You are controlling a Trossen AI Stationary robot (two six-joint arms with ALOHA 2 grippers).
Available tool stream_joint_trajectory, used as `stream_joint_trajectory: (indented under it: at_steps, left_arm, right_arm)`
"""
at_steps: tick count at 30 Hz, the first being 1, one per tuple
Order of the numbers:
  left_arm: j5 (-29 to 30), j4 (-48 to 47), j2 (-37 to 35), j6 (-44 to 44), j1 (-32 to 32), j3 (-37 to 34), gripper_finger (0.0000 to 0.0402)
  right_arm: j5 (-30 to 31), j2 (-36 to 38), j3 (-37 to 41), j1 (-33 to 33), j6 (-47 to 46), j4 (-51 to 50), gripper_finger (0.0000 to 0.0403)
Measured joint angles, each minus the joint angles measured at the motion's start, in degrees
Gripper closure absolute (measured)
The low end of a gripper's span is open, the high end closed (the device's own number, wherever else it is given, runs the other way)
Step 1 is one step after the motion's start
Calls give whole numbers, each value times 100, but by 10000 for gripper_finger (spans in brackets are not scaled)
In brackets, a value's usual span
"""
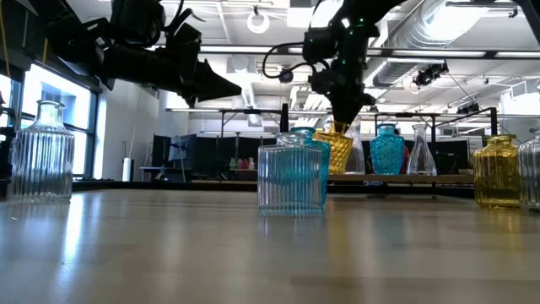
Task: Sort vases onto shelf
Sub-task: Put the bottom yellow vase on the shelf aligned with the other yellow vase
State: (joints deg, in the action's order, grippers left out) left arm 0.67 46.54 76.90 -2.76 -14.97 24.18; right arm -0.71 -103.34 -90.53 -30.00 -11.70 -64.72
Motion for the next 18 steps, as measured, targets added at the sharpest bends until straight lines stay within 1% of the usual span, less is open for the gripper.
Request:
stream_joint_trajectory:
  at_steps: [10,14,18]
  left_arm:
    - [0,0,0,13,-1,0,401]
    - [0,0,1,13,-1,0,401]
    - [0,-1,0,11,-2,0,401]
  right_arm:
    - [17,-35,-3,-2,63,223,364]
    - [150,-53,10,-2,59,497,348]
    - [267,-56,13,-2,128,693,321]
